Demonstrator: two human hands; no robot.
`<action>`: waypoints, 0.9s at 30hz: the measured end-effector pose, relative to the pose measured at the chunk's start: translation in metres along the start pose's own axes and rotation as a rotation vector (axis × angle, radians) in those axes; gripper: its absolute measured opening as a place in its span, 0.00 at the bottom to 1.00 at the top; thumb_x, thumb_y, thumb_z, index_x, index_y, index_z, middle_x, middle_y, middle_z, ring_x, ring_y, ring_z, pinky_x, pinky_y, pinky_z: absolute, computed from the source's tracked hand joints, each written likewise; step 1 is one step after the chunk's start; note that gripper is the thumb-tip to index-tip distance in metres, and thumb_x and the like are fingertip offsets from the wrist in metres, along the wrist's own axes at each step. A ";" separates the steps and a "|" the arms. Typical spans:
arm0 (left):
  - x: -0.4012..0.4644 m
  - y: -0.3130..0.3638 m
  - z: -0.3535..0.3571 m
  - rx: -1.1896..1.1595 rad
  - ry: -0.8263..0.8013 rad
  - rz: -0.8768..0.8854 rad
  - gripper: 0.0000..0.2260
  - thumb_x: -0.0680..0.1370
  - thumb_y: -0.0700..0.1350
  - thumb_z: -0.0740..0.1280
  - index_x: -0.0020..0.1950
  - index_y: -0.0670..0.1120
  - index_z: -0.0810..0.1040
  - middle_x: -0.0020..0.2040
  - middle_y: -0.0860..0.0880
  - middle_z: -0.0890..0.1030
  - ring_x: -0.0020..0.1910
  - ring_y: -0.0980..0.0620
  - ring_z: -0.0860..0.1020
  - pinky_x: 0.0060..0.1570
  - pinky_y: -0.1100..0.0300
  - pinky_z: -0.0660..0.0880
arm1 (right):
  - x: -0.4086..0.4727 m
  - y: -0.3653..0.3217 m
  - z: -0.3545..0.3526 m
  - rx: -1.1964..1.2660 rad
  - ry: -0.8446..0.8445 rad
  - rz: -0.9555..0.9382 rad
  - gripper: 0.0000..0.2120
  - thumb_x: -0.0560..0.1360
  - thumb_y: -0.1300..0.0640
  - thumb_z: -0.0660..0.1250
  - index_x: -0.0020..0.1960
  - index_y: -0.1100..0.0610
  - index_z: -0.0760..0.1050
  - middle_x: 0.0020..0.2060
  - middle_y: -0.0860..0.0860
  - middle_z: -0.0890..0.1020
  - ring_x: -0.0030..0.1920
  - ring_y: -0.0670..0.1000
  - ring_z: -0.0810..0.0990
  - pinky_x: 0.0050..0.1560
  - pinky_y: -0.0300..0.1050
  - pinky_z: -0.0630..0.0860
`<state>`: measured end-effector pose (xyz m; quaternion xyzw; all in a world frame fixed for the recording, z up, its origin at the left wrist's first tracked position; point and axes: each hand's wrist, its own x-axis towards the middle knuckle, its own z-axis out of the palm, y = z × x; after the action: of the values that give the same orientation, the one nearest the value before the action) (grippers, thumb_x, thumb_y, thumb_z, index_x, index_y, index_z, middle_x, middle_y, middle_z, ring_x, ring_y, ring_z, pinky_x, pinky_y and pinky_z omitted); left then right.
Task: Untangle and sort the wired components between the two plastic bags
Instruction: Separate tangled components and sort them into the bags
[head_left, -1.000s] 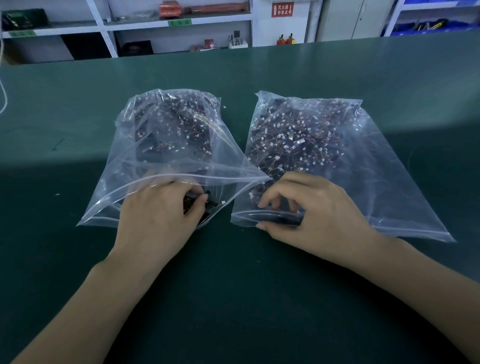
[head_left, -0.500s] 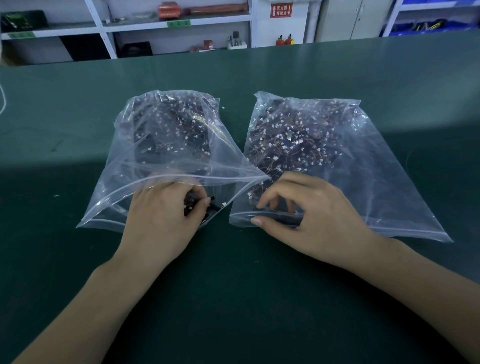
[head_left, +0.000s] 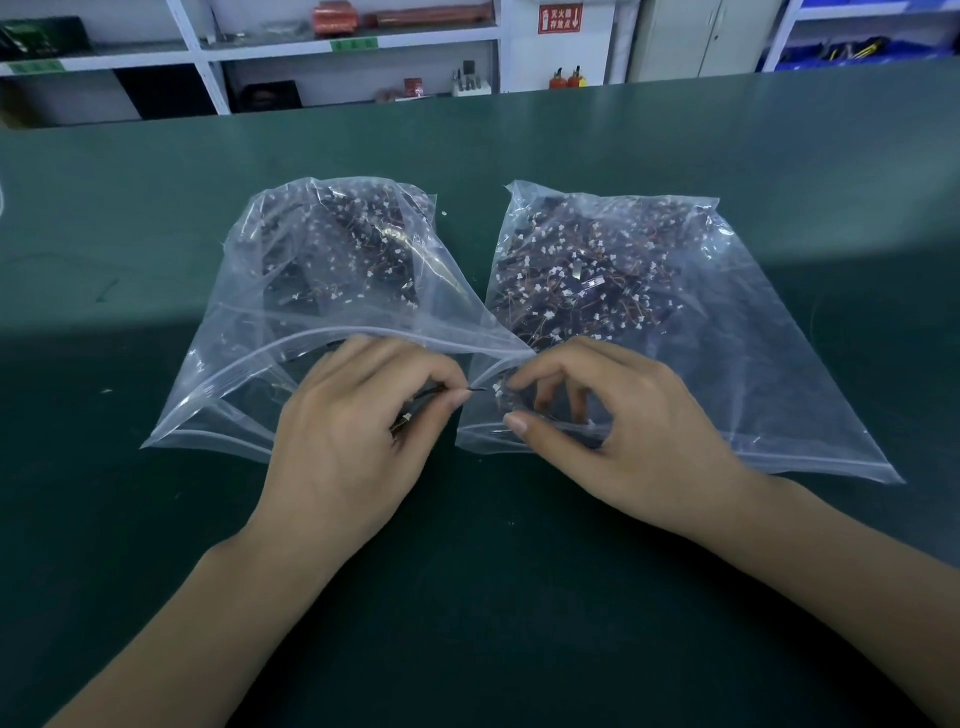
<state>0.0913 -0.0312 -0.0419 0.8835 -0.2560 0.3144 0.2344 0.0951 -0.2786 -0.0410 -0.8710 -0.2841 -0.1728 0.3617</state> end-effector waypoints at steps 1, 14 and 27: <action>0.000 0.001 0.001 -0.015 0.001 0.008 0.04 0.82 0.47 0.72 0.50 0.49 0.84 0.47 0.58 0.82 0.49 0.52 0.78 0.48 0.57 0.74 | 0.000 0.000 0.000 0.005 0.005 -0.006 0.14 0.80 0.42 0.70 0.58 0.50 0.82 0.45 0.42 0.81 0.42 0.48 0.80 0.45 0.51 0.79; -0.003 0.014 0.007 -0.302 0.005 0.030 0.05 0.83 0.44 0.73 0.58 0.47 0.85 0.51 0.56 0.82 0.49 0.54 0.82 0.47 0.58 0.78 | 0.003 0.003 0.003 0.188 0.101 -0.144 0.02 0.80 0.60 0.75 0.50 0.59 0.86 0.42 0.49 0.86 0.41 0.49 0.82 0.45 0.36 0.73; -0.002 0.016 0.006 -0.288 0.051 -0.063 0.01 0.81 0.45 0.74 0.51 0.49 0.85 0.46 0.57 0.82 0.45 0.51 0.82 0.40 0.56 0.76 | 0.002 0.001 0.003 0.232 0.162 -0.107 0.02 0.79 0.60 0.76 0.50 0.59 0.86 0.42 0.49 0.84 0.39 0.52 0.81 0.42 0.42 0.75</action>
<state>0.0828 -0.0464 -0.0428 0.8399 -0.2648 0.2894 0.3751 0.0976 -0.2760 -0.0420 -0.7901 -0.3182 -0.2277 0.4719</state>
